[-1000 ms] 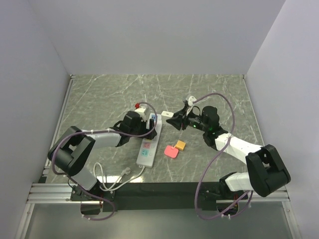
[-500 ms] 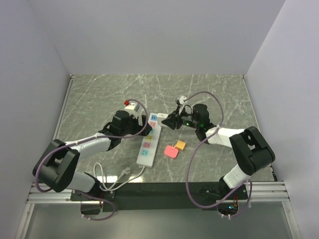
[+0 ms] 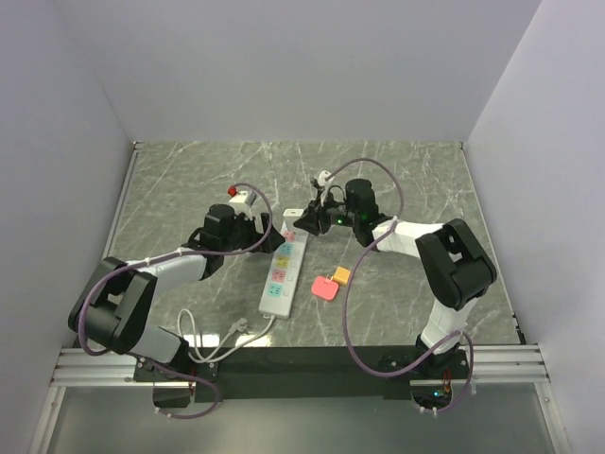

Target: Insert the plug

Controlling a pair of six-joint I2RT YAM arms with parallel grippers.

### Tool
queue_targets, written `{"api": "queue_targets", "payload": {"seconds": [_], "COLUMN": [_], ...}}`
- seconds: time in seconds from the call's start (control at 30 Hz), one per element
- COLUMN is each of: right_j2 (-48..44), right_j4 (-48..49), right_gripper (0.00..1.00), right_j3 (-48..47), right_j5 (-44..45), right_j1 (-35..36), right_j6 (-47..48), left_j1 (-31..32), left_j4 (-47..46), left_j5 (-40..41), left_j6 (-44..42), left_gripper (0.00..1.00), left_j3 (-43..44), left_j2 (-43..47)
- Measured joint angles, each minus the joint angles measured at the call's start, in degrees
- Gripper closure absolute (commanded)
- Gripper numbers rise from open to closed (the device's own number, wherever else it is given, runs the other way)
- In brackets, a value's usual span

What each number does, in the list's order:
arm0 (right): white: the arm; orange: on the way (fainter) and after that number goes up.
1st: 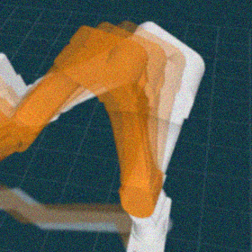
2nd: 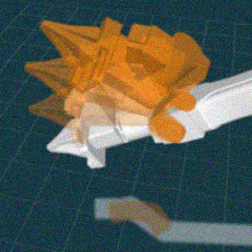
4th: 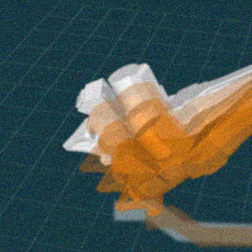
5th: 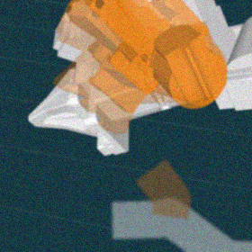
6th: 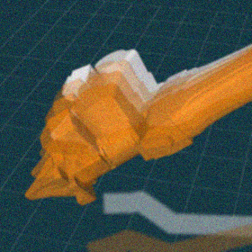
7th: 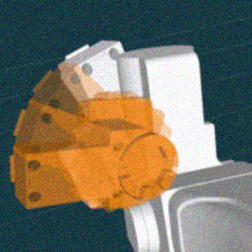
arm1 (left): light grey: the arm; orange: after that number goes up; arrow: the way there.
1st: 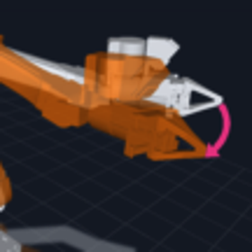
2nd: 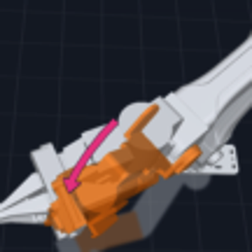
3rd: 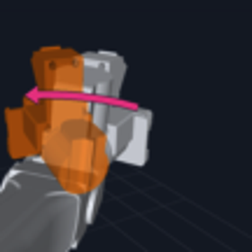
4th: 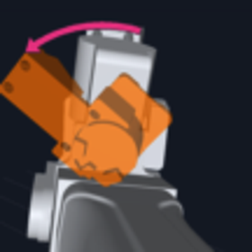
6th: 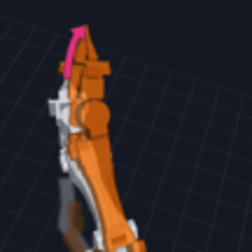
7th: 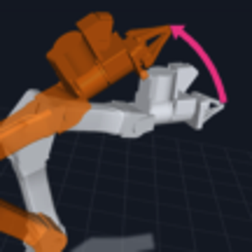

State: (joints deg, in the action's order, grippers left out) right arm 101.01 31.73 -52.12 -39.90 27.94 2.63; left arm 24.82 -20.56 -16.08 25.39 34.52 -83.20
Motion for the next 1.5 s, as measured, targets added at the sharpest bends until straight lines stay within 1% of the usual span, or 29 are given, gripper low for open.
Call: {"api": "queue_targets", "payload": {"seconds": [0.2, 0.4, 0.57, 0.7, 0.73, 0.87, 1.2, 1.37, 1.5], "right_j2": [2.3, 2.6, 1.2, -1.8, -2.8, -6.3, -12.3, -14.1, -14.1], "right_j4": [-3.5, -3.3, 2.3, 7.5, 8.8, 11.9, 17.0, 20.3, 24.0], "right_gripper": [1.00, 1.00, 1.00, 1.00, 1.00, 1.00, 1.00, 1.00, 1.00], "right_j3": [-1.5, -1.1, 3.8, 9.9, 11.5, 16.3, 22.3, 25.5, 28.3], "right_j5": [0.4, 3.3, 6.5, 9.3, 10.1, 13.0, 21.9, 25.8, 27.9], "right_j1": [1.0, 1.2, 1.3, 1.3, 1.3, 1.5, 3.4, 3.7, 3.7], "right_j6": [0.6, -1.0, -5.0, -7.6, -8.1, -9.5, -11.6, -12.2, -12.5], "left_j1": [-0.6, 1.8, 5.0, 6.9, 7.2, 8.3, 10.9, 12.7, 13.8], "left_j4": [-1.6, -1.1, -1.4, -2.4, -2.8, -4.2, -9.0, -9.2, -9.9], "left_j5": [-3.3, -0.1, 2.5, 3.5, 3.6, 4.1, 3.5, 2.2, -0.6], "left_j6": [-0.1, -0.2, -0.8, -2.2, -2.4, -4.3, -8.7, -10.9, -13.1], "left_gripper": [0.08, 0.07, 0.07, 0.06, 0.03, 0.03, 0.01, 0.06, 0.08], "left_j3": [0.3, 0.3, 1.0, 2.4, 2.6, 3.3, 5.0, 5.6, 5.9], "left_j2": [-1.7, -4.2, -7.3, -10.1, -10.4, -11.8, -15.7, -16.4, -17.0]}}
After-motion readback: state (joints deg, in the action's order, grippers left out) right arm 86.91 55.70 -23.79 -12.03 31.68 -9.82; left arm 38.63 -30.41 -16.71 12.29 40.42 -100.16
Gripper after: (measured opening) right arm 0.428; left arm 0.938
